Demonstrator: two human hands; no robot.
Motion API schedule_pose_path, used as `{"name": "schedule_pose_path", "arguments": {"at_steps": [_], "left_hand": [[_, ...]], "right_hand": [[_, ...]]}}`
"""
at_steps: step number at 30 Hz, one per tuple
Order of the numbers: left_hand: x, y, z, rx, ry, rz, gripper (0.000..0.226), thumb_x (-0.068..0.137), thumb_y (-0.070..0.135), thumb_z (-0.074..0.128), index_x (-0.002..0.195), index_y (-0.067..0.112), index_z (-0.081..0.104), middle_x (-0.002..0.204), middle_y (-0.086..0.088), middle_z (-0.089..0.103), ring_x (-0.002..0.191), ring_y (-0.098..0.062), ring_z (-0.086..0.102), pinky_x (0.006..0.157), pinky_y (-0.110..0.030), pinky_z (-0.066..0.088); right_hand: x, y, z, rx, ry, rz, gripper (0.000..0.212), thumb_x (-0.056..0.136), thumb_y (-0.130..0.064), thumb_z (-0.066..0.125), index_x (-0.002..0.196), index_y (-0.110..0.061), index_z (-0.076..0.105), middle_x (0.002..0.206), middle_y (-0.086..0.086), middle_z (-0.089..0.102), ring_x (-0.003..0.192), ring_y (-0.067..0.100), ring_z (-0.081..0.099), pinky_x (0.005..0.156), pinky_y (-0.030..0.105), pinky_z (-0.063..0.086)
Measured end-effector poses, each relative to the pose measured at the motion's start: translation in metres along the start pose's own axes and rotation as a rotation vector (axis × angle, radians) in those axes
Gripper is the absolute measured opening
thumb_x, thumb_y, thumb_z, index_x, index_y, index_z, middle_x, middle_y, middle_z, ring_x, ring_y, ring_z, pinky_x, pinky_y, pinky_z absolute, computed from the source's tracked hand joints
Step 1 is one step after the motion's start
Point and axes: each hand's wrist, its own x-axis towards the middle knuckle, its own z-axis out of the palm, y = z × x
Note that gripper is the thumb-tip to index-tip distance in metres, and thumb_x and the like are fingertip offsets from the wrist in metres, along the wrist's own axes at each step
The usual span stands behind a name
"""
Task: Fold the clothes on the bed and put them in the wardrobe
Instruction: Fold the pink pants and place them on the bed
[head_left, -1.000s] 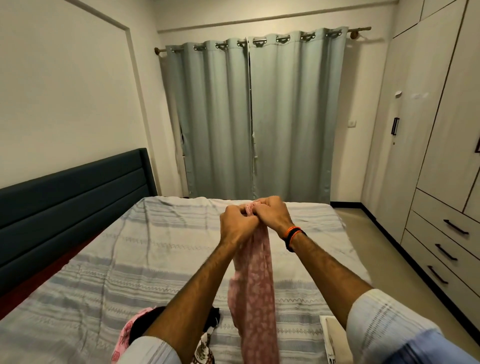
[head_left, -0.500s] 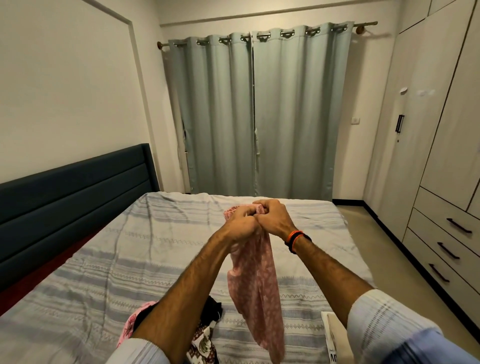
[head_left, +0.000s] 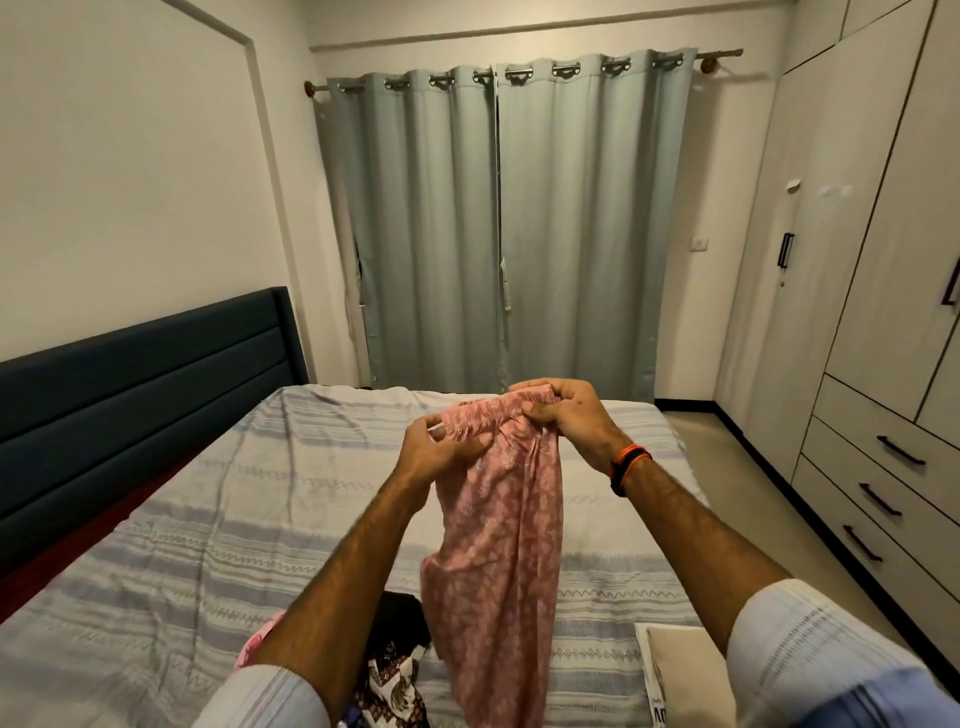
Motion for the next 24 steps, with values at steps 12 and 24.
{"name": "schedule_pose_path", "arguments": {"at_steps": [12,24], "left_hand": [[0.013,0.013,0.007,0.419,-0.041,0.146,0.035,0.073,0.036,0.085,0.096,0.010,0.077,0.087,-0.003,0.075,0.083,-0.020,0.071,0.074,-0.035,0.059],[0.013,-0.019,0.028,0.606,0.038,0.094,0.035,0.080,0.047,0.076,0.098,0.016,0.074,0.095,-0.003,0.074,0.085,-0.023,0.068,0.081,-0.039,0.059]], "right_hand": [[-0.003,0.025,-0.049,-0.470,0.048,0.093,0.027,0.084,-0.031,0.075,0.096,-0.008,0.071,0.094,0.006,0.073,0.091,0.022,0.068,0.086,0.038,0.057],[-0.030,0.048,-0.057,-0.170,0.025,0.253,0.024,0.093,-0.031,0.065,0.099,-0.008,0.065,0.090,0.007,0.072,0.066,0.014,0.072,0.057,0.021,0.056]]}}
